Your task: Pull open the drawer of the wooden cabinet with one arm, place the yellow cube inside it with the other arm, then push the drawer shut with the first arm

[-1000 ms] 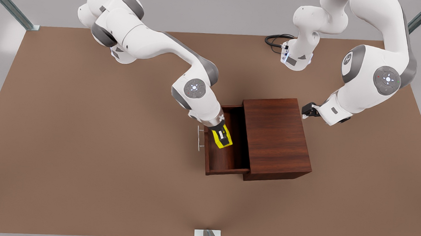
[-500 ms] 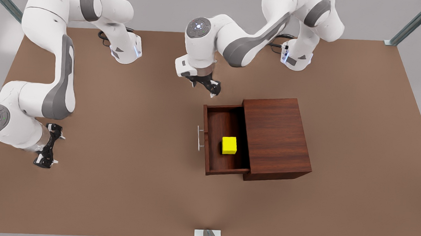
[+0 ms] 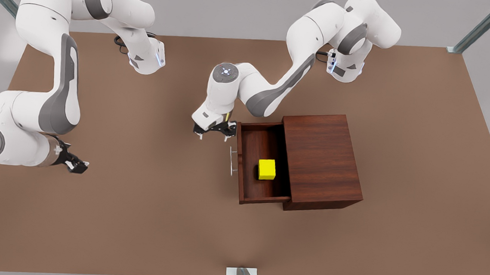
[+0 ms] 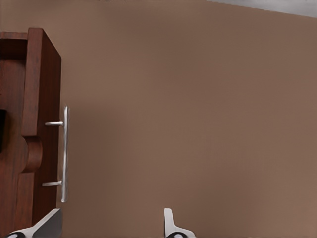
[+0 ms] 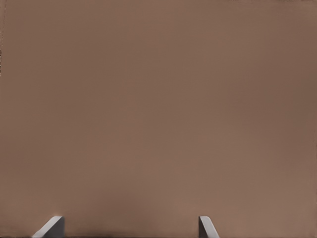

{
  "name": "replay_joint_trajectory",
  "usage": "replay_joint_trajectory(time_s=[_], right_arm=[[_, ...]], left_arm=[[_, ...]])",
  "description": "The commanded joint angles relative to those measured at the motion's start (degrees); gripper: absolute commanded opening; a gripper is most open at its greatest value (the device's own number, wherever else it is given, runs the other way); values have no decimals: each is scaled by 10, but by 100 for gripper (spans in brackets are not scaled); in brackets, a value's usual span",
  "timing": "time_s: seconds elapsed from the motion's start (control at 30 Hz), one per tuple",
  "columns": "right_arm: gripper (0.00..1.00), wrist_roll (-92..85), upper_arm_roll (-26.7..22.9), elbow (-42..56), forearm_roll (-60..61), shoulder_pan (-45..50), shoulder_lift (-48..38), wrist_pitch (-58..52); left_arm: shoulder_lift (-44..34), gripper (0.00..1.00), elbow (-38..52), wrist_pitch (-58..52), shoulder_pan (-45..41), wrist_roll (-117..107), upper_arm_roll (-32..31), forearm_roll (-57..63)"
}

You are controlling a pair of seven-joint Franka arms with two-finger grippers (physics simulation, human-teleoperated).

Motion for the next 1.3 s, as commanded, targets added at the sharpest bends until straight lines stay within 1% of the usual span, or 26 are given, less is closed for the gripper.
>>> replay_joint_trajectory(time_s=[0.0,0.13,0.37,0.57,0.67,0.97,1.1,1.27], right_arm=[[100,-366,0,0,0,0,0,-17],[100,-363,1,0,-2,0,3,-13],[100,-361,1,0,-2,0,4,-12],[100,-360,2,0,-2,1,4,-12],[100,-360,2,0,-2,1,4,-12],[100,-360,2,0,-2,1,5,-12],[100,-360,2,0,-2,1,5,-12],[100,-360,2,0,-2,1,4,-12]], left_arm=[[7,100,3,40,3,-241,2,2],[22,100,24,60,9,-241,2,2],[59,100,24,131,20,-210,3,2],[84,100,24,128,19,-157,17,6],[95,100,24,126,18,-152,17,33],[95,100,24,29,7,-102,17,133],[90,100,24,-23,5,-41,18,171],[84,100,24,-58,6,4,20,184]])
